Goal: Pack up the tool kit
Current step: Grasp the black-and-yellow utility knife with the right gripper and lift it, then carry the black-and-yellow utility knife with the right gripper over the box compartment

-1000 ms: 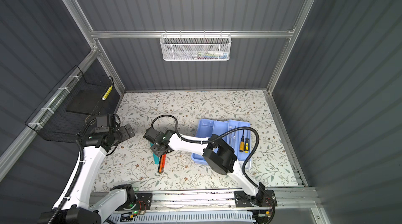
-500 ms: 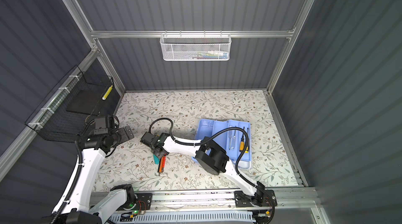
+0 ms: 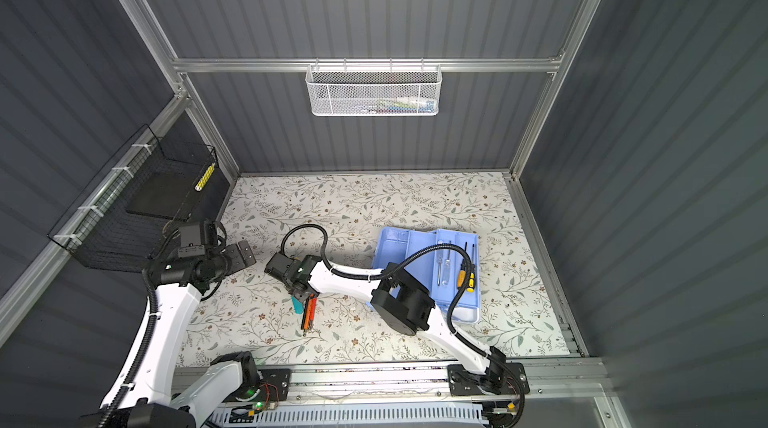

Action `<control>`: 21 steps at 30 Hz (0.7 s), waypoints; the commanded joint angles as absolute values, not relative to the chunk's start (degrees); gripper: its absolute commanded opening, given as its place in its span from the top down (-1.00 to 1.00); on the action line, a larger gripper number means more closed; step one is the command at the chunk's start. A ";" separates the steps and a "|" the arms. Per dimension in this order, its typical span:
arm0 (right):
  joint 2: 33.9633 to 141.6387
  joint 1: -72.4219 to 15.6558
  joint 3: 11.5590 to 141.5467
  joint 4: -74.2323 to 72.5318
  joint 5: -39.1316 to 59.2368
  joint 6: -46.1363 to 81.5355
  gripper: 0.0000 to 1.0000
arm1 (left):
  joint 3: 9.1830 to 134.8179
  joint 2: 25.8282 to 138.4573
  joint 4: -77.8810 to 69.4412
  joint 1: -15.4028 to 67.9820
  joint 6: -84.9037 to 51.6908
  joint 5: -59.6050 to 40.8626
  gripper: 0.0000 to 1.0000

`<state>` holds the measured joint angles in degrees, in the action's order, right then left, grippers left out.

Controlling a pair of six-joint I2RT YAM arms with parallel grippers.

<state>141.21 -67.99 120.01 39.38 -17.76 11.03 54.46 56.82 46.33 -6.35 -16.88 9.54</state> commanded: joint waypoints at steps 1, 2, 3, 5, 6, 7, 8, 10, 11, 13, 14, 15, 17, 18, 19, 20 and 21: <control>140.53 -68.30 120.49 39.11 -19.68 10.63 0.10 | 53.96 55.63 46.76 -7.65 -17.40 10.13 -0.99; 139.64 -68.30 119.76 38.26 -20.00 10.51 0.13 | 53.89 55.63 46.76 -7.79 -17.41 10.10 -0.99; 138.96 -68.30 119.15 37.62 -20.10 10.46 0.14 | 53.88 55.67 46.76 -7.74 -17.40 9.94 -0.99; 137.23 -68.33 117.60 36.04 -20.45 10.46 0.19 | 53.88 55.78 46.67 -7.73 -17.32 9.84 -0.99; 136.64 -68.29 117.06 35.72 -20.66 10.60 0.21 | 53.88 55.81 46.74 -7.78 -17.36 9.76 -0.99; 135.77 -68.22 116.34 35.28 -20.96 10.76 0.24 | 53.88 55.88 46.72 -7.78 -17.38 9.82 -0.99; 134.80 -68.28 115.54 34.81 -21.23 10.87 0.26 | 53.88 55.90 46.68 -7.82 -17.38 9.76 -0.99; 132.93 -68.14 113.97 34.09 -21.99 11.37 0.32 | 53.83 55.81 46.67 -7.82 -17.33 9.72 -0.99; 131.57 -68.08 112.84 33.61 -22.42 11.72 0.34 | 53.88 55.81 46.67 -7.82 -17.39 9.67 -0.99; 129.34 -67.90 110.44 32.53 -23.08 12.49 0.38 | 53.78 55.90 46.58 -7.82 -17.24 9.39 -0.99; 127.85 -67.66 109.12 32.21 -23.48 13.18 0.38 | 53.78 55.90 46.55 -7.88 -17.27 9.24 -0.99; 126.61 -67.41 107.94 32.09 -23.81 13.84 0.39 | 53.79 55.97 46.58 -7.82 -17.23 9.15 -0.99; 123.57 -66.66 105.39 32.22 -24.80 15.65 0.40 | 53.72 56.07 46.49 -7.82 -17.29 8.93 -0.99; 121.76 -66.17 104.07 32.63 -25.48 16.94 0.41 | 53.69 56.15 46.41 -7.82 -17.25 8.67 -0.99; 119.80 -65.61 102.21 33.10 -26.16 18.42 0.41 | 53.70 56.21 46.41 -7.82 -17.24 8.40 -0.99; 118.06 -64.99 100.94 34.02 -26.63 19.98 0.41 | 53.61 56.33 46.33 -7.82 -17.25 8.10 -0.99; 115.97 -64.25 99.27 35.33 -27.22 21.94 0.42 | 53.57 56.49 46.19 -7.82 -17.23 7.59 -0.99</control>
